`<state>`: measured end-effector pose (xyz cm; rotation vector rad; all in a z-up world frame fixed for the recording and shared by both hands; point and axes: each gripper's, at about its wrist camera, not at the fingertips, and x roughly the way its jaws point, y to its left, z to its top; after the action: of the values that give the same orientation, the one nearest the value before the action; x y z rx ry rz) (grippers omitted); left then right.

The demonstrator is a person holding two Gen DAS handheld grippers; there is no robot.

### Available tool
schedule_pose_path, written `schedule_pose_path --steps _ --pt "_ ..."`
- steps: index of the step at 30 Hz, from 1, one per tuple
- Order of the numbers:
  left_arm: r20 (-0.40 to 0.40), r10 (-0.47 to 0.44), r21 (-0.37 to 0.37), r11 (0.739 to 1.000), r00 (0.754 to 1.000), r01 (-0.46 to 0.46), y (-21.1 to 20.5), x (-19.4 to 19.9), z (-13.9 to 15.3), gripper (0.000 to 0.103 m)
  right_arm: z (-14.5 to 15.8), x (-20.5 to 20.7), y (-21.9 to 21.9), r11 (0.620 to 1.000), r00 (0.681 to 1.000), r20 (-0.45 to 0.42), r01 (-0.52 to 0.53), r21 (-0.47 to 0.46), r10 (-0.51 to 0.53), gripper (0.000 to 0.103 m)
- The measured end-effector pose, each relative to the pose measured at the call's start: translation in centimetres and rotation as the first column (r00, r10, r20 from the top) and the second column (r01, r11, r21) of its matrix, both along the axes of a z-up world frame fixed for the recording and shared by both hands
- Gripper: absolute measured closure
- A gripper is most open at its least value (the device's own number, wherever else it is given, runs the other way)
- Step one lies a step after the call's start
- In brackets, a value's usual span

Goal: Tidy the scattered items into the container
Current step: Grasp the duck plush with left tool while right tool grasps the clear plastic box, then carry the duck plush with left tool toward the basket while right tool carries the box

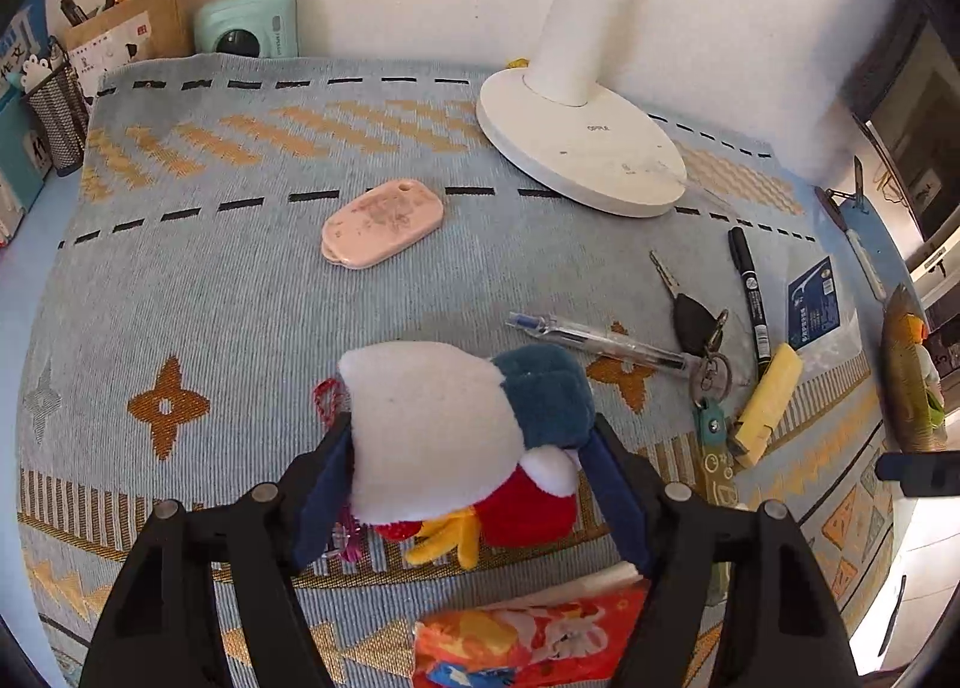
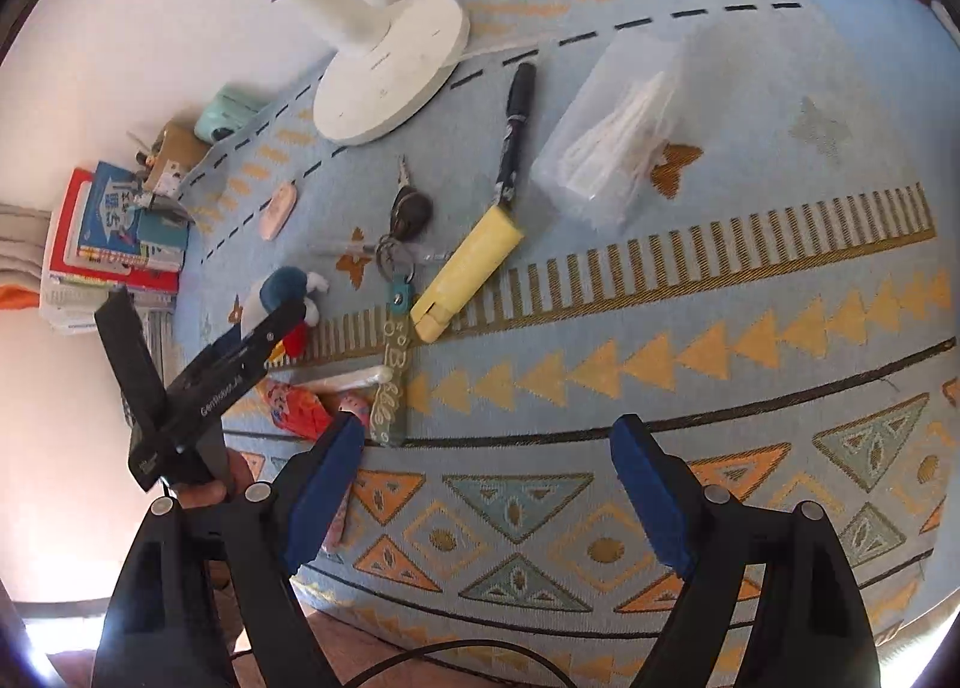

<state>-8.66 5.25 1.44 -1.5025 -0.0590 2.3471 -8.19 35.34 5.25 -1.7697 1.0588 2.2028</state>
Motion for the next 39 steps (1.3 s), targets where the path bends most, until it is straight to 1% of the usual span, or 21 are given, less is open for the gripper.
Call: schedule_pose_path --steps 2,4,6,8,9,11,12,13,14,15,16,17,20,21,22,25,30,36,39 --pt "-0.018 0.000 0.007 1.000 1.000 0.000 -0.1 0.2 0.6 0.036 0.0 0.1 1.9 0.997 0.997 0.004 0.074 0.012 -0.075 0.019" --pt "-0.026 0.010 0.035 0.999 1.000 -0.009 -0.8 0.2 1.4 0.036 -0.2 -0.6 3.3 0.989 0.989 0.007 0.146 0.027 -0.146 0.019" --pt "-0.031 0.026 0.062 0.998 0.999 -0.024 -1.7 0.2 2.1 0.036 -0.3 -1.4 4.2 0.978 0.978 -0.012 0.209 0.008 -0.209 0.019" --pt "-0.035 0.042 0.068 0.997 0.998 -0.040 -2.4 0.3 2.7 0.036 -0.3 -2.5 4.6 0.962 0.962 -0.030 0.272 0.006 -0.272 0.019" --pt "-0.036 0.050 0.072 0.996 0.998 -0.048 -2.7 0.3 2.7 0.036 -0.5 -3.1 4.7 0.951 0.952 -0.021 0.307 0.033 -0.307 0.019" --pt "-0.031 0.066 0.083 0.995 0.997 -0.063 -3.2 0.3 2.7 0.036 -1.3 -4.1 5.1 0.928 0.932 0.028 0.356 0.111 -0.361 0.019" --pt "-0.033 0.068 0.093 0.994 0.997 -0.065 -3.3 0.3 2.7 0.036 -1.8 -4.5 5.6 0.923 0.927 0.047 0.365 0.119 -0.372 0.019" --pt "-0.042 0.065 0.101 0.993 0.997 -0.060 -3.4 0.4 2.8 0.036 -2.4 -4.8 6.0 0.922 0.924 0.054 0.370 0.110 -0.378 0.021" --pt "-0.052 0.062 0.102 0.993 0.997 -0.057 -3.3 0.5 2.9 0.036 -2.9 -5.2 6.2 0.923 0.924 0.067 0.367 0.117 -0.376 0.027" --pt "-0.057 0.064 0.099 0.993 0.996 -0.058 -3.3 0.5 2.9 0.036 -3.2 -5.7 6.1 0.924 0.927 0.077 0.354 0.143 -0.367 0.033" --pt "-0.055 0.065 0.103 0.993 0.996 -0.059 -3.2 0.5 2.9 0.036 -3.5 -6.2 6.1 0.923 0.929 0.087 0.340 0.178 -0.359 0.047" --pt "-0.051 0.062 0.110 0.992 0.997 -0.056 -3.2 0.4 2.9 0.036 -3.7 -6.5 6.0 0.921 0.929 0.094 0.333 0.201 -0.357 0.056" --pt "-0.048 0.071 0.110 0.992 0.996 -0.066 -3.2 0.3 2.9 0.036 -4.4 -7.1 6.1 0.922 0.933 0.105 0.315 0.227 -0.344 0.060" --pt "-0.044 0.074 0.117 0.991 0.996 -0.069 -3.3 0.3 2.8 0.036 -4.5 -7.2 6.1 0.922 0.934 0.106 0.310 0.231 -0.341 0.063" --pt "-0.040 0.077 0.123 0.990 0.996 -0.072 -3.4 0.4 2.8 0.036 -4.4 -7.2 6.1 0.922 0.938 0.094 0.305 0.239 -0.335 0.072" --pt "-0.042 0.076 0.115 0.991 0.996 -0.071 -3.3 0.5 2.8 0.036 -4.4 -7.1 5.9 0.936 0.952 0.100 0.259 0.238 -0.289 0.072" --pt "-0.049 0.071 0.108 0.992 0.996 -0.066 -3.1 0.9 3.2 0.036 -3.7 -5.9 5.0 0.945 0.969 0.064 0.218 0.245 -0.240 0.073" --pt "-0.065 0.073 0.102 0.993 0.995 -0.066 -2.8 2.2 4.2 0.036 -1.8 -3.7 3.4 0.946 0.986 0.027 0.152 0.286 -0.166 0.073" --pt "-0.071 0.077 0.117 0.991 0.995 -0.068 -2.7 3.1 5.3 0.036 -0.4 -2.6 2.6 0.943 0.992 0.004 0.122 0.308 -0.129 0.073"
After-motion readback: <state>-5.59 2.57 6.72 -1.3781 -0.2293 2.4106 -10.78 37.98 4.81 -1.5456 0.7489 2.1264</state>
